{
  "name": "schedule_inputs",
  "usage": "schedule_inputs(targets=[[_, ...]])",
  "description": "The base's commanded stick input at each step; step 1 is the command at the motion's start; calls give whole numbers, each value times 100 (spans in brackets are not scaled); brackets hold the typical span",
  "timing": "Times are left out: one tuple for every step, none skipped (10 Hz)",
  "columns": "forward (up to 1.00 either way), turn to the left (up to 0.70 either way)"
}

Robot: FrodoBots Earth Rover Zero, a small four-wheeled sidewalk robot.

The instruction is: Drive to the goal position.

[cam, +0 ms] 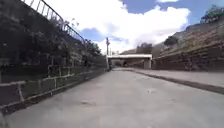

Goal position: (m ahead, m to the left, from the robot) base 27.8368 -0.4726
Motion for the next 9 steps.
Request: schedule_inputs(targets=[[70, 0], [70, 0], [70, 0], [70, 0], [70, 0], [70, 0], [70, 0], [70, 0], [70, 0]])
